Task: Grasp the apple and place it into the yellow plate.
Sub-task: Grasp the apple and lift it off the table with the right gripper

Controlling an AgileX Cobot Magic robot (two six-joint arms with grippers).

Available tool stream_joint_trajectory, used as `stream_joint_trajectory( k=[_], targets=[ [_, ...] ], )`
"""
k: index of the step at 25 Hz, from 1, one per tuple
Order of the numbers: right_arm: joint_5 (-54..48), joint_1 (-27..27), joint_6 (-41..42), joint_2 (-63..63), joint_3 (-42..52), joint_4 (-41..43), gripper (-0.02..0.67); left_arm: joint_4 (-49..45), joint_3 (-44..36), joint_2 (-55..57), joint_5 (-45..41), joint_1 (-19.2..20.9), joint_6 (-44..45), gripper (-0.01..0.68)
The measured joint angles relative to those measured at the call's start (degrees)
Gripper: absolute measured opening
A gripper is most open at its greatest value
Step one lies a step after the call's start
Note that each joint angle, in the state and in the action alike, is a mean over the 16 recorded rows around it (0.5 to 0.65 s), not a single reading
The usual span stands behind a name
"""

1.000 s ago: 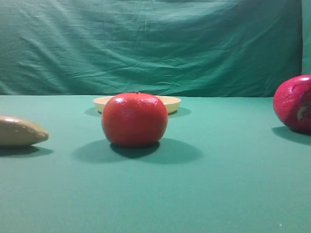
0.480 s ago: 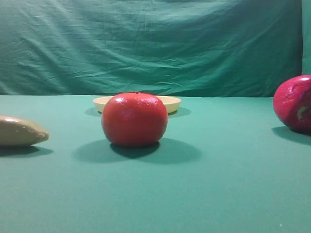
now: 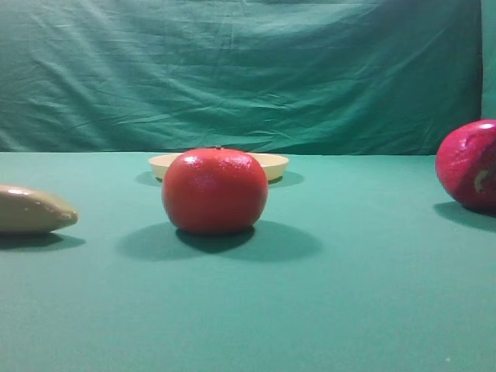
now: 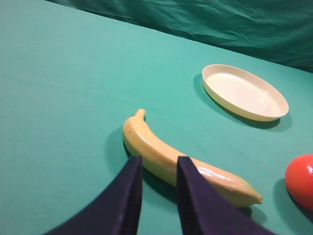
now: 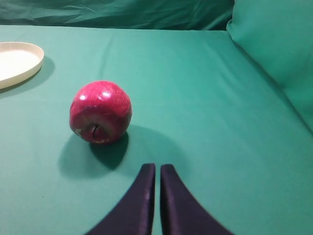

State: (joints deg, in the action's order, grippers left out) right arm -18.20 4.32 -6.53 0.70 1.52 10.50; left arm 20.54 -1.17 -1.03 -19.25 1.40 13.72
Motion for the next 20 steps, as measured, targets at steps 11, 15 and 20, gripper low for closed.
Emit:
stream_joint_trajectory(
  k=[11, 15, 20],
  targets=[
    [13.33, 0.0, -5.2, -1.74, -1.72, 3.52, 0.0, 0.0, 0.0, 0.0, 0.0, 0.0, 0.0, 0.157],
    [14.16, 0.0, -8.54, -6.56, -5.86, 3.58, 0.0, 0.0, 0.0, 0.0, 0.0, 0.0, 0.0, 0.157],
    [8.79, 0.0, -11.0, -17.08, -14.58, 3.6, 0.0, 0.0, 0.0, 0.0, 0.0, 0.0, 0.0, 0.157]
  ],
)
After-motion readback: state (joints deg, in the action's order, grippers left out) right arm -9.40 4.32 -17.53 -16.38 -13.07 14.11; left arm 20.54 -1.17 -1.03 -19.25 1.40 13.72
